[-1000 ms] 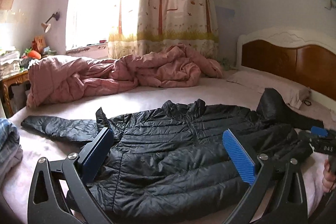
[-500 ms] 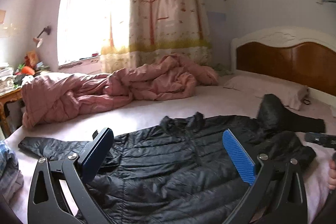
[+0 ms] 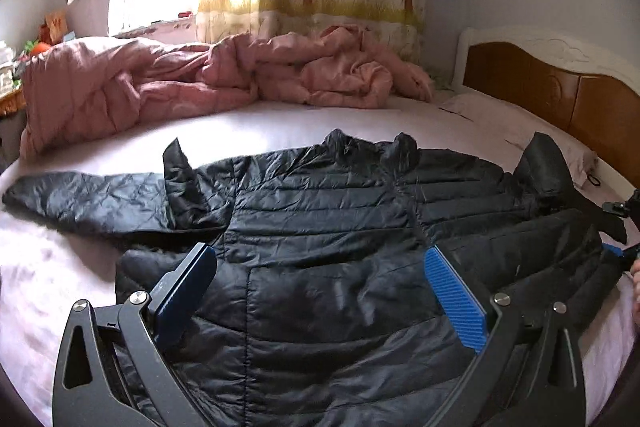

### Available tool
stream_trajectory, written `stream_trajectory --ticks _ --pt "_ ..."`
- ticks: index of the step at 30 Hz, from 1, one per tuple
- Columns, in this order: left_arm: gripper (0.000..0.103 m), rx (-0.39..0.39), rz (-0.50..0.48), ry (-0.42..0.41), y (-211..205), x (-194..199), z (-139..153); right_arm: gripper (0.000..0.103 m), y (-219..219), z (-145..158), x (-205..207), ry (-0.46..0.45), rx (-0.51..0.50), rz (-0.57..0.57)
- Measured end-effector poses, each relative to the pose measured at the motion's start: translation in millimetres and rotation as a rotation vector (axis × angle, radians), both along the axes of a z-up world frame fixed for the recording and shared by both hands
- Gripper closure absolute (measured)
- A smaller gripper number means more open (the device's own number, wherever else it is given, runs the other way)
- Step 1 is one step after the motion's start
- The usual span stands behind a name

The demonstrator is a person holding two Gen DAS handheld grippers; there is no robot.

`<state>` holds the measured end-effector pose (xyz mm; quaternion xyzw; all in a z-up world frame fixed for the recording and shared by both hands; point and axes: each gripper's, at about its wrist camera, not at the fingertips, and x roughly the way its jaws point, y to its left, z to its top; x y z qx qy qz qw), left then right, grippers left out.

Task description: Fold large clothes

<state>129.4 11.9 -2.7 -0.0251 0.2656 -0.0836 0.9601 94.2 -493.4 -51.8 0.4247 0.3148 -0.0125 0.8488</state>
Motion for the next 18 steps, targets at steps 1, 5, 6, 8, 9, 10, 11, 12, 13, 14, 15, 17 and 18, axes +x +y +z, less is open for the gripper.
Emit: stream_trajectory --ticks 1,5,6,8,9,10,11,12,13,14,15,17,18 --pt "0.0 -0.002 0.01 -0.001 1 0 -1 0.011 -3 0 3 0.009 -0.013 -0.017" --pt "0.0 -0.025 0.042 -0.002 7 2 -2 0.011 -9 8 36 0.067 -0.131 -0.034" --pt "0.0 -0.021 0.051 -0.005 8 2 -3 0.011 -13 5 51 0.093 -0.139 -0.03" --pt "0.0 -0.012 0.068 -0.009 11 1 -4 0.012 -27 -6 76 0.191 -0.138 -0.053" --pt "0.0 -0.013 0.073 -0.011 12 1 -4 0.012 -32 -11 88 0.246 -0.152 -0.07" --pt "0.003 -0.021 0.076 -0.013 13 2 -4 0.012 -35 -10 95 0.248 -0.176 -0.084" --pt "0.008 -0.03 0.088 -0.013 16 1 -4 0.012 -37 -5 100 0.245 -0.226 -0.113" --pt "0.01 -0.047 0.106 -0.015 18 -1 -3 0.012 -40 -5 103 0.259 -0.27 -0.146" --pt "0.011 -0.078 0.105 -0.025 20 -4 -1 0.012 -44 -7 104 0.26 -0.274 -0.164" --pt "0.011 -0.104 0.094 -0.034 22 -7 2 0.012 -50 -9 102 0.24 -0.248 -0.176" --pt "0.011 -0.123 0.082 -0.043 22 -11 4 0.012 -53 -9 100 0.22 -0.228 -0.183" --pt "0.011 -0.119 0.071 -0.071 18 -16 10 0.012 -59 -7 100 0.194 -0.224 -0.201" --pt "0.012 -0.106 0.065 -0.084 15 -18 12 0.013 -60 -7 103 0.207 -0.251 -0.208"
